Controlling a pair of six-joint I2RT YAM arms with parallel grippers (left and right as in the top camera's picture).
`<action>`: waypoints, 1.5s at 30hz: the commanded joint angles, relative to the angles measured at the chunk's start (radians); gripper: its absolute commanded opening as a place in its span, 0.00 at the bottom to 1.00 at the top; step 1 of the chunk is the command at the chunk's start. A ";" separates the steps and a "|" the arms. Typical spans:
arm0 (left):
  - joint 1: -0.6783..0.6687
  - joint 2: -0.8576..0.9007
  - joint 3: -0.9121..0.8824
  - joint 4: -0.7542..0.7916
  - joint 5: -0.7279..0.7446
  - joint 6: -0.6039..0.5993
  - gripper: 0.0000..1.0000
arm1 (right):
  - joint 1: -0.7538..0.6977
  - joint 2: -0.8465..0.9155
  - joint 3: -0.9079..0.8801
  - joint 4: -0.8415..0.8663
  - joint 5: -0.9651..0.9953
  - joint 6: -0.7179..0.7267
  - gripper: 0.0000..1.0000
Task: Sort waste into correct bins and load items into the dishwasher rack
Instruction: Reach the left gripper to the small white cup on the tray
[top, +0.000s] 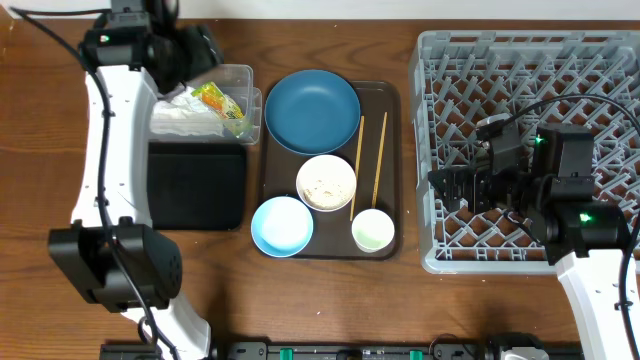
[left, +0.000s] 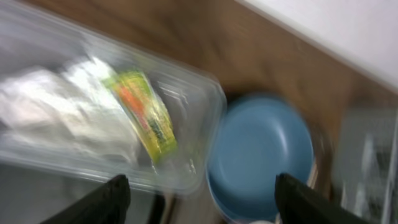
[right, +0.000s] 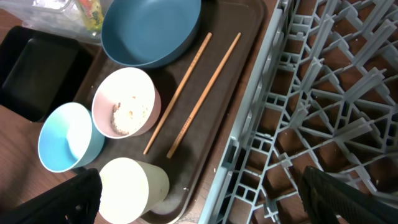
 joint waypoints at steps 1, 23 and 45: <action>-0.067 0.024 0.000 -0.095 0.101 0.179 0.76 | 0.006 0.000 0.017 0.003 -0.006 0.013 0.99; -0.555 -0.208 -0.405 -0.210 -0.069 -0.054 0.65 | 0.006 0.000 0.016 0.007 -0.005 0.013 0.99; -0.753 -0.180 -0.722 0.206 -0.076 -0.079 0.64 | 0.006 0.000 0.016 0.011 -0.006 0.021 0.99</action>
